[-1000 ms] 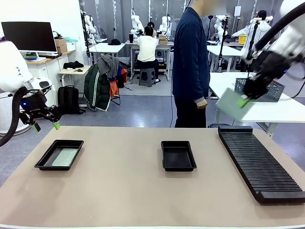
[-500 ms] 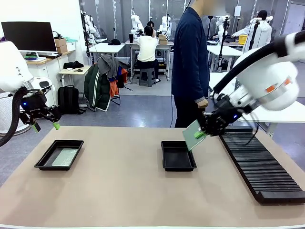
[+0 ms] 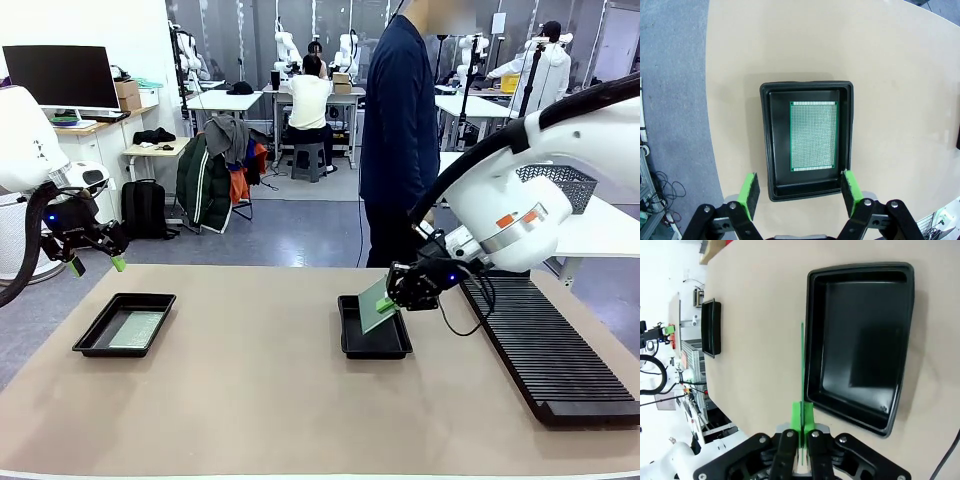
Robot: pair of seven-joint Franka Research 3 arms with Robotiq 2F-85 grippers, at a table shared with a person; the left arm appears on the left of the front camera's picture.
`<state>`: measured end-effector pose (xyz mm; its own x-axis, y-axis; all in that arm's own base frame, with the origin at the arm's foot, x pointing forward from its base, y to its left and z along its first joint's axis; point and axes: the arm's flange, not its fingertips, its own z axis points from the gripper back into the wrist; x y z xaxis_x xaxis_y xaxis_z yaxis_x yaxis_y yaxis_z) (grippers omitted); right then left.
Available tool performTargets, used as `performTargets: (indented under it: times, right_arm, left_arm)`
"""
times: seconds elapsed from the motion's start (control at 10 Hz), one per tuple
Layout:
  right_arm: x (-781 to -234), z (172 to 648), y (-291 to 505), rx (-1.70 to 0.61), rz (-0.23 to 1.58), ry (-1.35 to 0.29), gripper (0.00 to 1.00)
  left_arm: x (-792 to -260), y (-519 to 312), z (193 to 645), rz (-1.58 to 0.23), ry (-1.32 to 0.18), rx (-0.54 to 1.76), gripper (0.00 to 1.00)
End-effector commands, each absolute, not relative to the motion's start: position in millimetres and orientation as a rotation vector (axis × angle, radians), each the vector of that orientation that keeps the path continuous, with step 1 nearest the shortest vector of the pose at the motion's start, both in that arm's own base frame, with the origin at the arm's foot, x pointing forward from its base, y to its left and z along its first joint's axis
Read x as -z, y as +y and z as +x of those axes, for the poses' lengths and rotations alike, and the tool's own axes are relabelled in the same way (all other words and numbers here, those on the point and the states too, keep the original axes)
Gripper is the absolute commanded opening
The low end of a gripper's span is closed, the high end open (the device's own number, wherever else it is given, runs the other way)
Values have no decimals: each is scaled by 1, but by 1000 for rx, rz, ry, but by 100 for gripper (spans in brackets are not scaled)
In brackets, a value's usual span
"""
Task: Inspect and transfer BCBs to ESD trays.
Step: Pick up the Blank PCB from the PCB Rack and place it in the right ESD tray.
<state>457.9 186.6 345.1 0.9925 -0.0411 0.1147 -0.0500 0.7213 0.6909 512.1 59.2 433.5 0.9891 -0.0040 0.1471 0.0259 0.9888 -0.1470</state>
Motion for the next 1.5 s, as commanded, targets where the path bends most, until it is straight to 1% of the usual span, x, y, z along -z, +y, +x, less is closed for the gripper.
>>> performTargets:
  times: [0.0, 0.2, 0.6, 0.9, 1.0, 1.4]
  right_arm:
    - [-325, 473, 194, -49, 786, -134, 3]
    - [-309, 481, 195, -27, 811, -129, 3]
    - [-290, 489, 198, 7, 801, -111, 3]
    - [-286, 488, 197, 25, 800, -107, 3]
    - [-291, 487, 196, 9, 787, -68, 3]
    - [-290, 487, 196, 12, 788, -67, 3]
  left_arm:
    - [-432, 61, 512, -168, -159, 25, 87]
    - [-432, 61, 512, -168, -159, 25, 87]
    - [-432, 61, 512, -168, -159, 25, 87]
    - [-432, 61, 512, -168, -159, 25, 87]
    - [-432, 61, 512, -168, -159, 25, 87]
    - [-432, 61, 512, -168, -159, 25, 87]
